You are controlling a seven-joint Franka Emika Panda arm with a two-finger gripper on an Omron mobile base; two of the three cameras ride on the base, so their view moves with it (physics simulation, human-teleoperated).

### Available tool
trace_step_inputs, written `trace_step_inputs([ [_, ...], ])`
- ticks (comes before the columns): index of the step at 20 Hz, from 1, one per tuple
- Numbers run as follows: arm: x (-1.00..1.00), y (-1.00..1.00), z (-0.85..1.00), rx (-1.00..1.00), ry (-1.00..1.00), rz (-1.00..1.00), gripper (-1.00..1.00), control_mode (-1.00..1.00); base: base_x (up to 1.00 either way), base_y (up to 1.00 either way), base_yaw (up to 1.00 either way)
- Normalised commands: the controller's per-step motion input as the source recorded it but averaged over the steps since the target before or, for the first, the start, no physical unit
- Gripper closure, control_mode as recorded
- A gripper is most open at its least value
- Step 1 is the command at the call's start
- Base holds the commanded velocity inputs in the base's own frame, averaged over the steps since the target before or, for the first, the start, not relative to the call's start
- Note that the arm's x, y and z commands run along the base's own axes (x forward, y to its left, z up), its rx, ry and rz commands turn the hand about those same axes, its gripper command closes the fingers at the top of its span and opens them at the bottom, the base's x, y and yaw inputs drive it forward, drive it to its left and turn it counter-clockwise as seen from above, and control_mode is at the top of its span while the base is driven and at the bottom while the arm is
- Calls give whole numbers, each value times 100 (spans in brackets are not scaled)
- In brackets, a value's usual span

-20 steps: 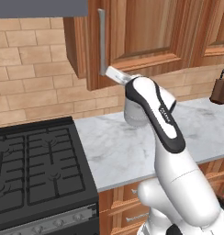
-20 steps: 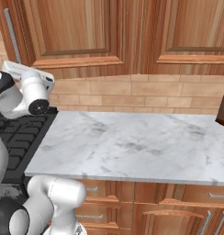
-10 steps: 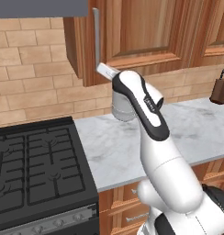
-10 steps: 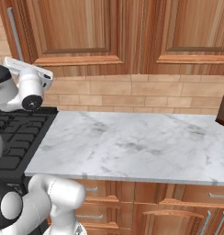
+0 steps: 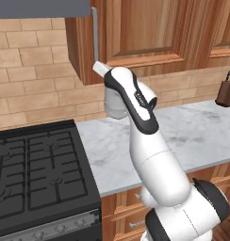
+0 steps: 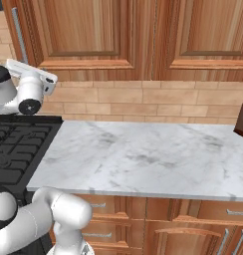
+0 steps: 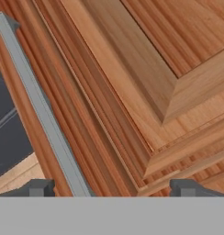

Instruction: Pick up the bar soap and bar soap from the sink, and place them back in the cabinet, and close the cabinet door.

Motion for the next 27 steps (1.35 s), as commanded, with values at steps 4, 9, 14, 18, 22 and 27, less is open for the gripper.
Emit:
trace_step_inputs([
  [4,23,7,0,0,0,-5,-100,-100,0,0,0],
  [9,22,4,0,0,0,-5,-100,-100,0,0,0],
  [14,20,0,0,0,0,-4,-100,-100,0,0,0],
  [18,19,0,0,0,0,-4,-100,-100,0,0,0],
  [22,15,1,0,0,0,-4,-100,-100,0,0,0],
  [27,13,1,0,0,0,-4,-100,-100,0,0,0],
])
